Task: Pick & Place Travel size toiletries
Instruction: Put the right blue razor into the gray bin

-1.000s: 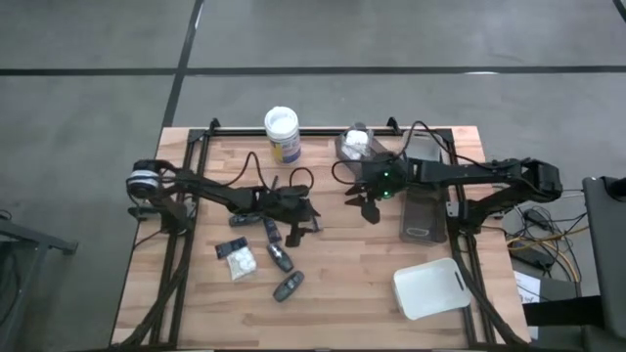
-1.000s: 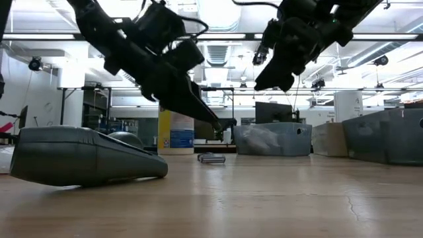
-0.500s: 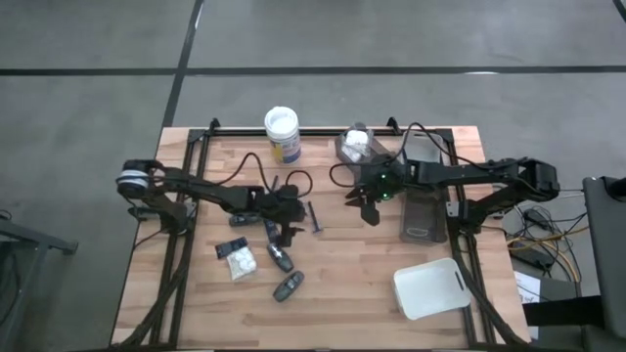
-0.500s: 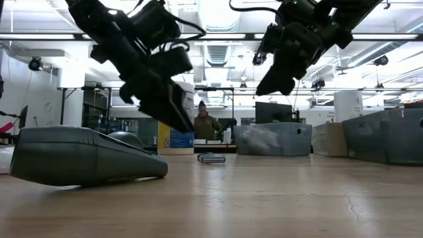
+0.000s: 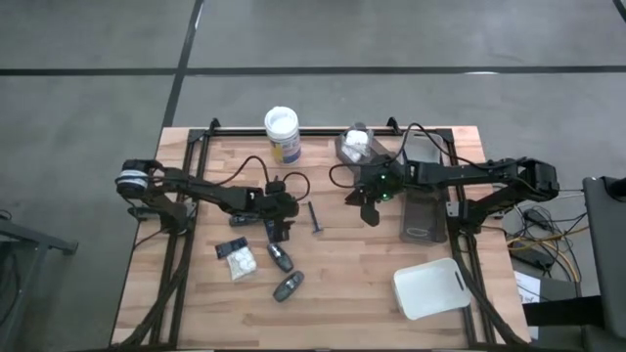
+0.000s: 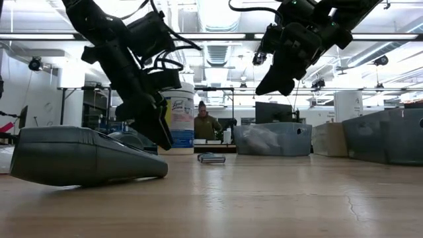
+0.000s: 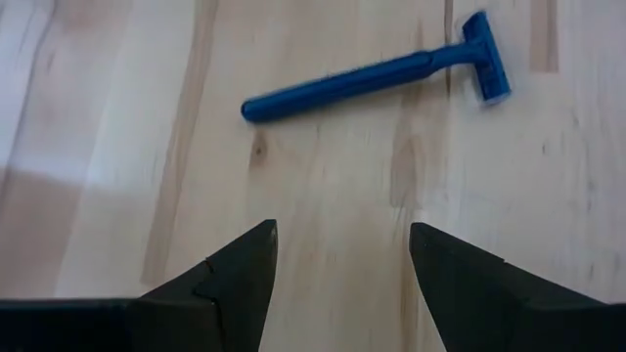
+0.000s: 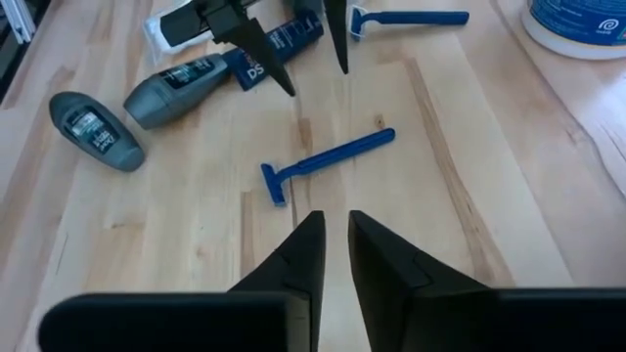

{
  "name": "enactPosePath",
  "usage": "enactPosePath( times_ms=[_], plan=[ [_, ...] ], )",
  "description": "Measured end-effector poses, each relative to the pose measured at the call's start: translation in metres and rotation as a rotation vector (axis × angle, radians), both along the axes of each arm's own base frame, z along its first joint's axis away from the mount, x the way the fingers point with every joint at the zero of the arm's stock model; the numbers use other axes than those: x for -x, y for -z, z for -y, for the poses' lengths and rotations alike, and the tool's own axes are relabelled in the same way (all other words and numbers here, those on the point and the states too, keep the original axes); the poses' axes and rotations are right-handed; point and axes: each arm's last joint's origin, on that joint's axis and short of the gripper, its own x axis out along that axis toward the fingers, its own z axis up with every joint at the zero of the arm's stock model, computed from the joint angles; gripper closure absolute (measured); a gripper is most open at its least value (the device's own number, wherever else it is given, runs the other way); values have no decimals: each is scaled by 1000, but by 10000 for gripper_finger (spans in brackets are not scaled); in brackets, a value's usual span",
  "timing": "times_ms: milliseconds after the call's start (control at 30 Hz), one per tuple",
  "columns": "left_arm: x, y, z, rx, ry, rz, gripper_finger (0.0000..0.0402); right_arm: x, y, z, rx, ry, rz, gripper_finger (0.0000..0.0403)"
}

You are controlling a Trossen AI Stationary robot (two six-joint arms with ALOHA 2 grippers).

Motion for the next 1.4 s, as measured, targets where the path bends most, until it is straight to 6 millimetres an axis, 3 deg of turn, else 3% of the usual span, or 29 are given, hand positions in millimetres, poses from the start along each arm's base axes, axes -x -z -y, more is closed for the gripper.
enactPosePath(
  times_ms=[367, 533, 667, 833, 1400],
  plan=[
    [9, 12, 1, 47, -59, -17, 163, -3, -2, -2, 25, -23, 33, 355],
    [5, 10, 11, 127, 18, 27, 163, -3, -2, -4, 62, -61, 38, 339],
    [3, 8, 16, 121, 57, 54, 163, -3, -2, -4, 70, -64, 40, 326],
    [1, 6, 11, 41, -33, 88, 163, -3, -3, -4, 69, -64, 41, 309],
    [-42, 32, 7, 110, -133, 118, 163, -6, -3, -4, 140, -119, 71, 262]
  ],
)
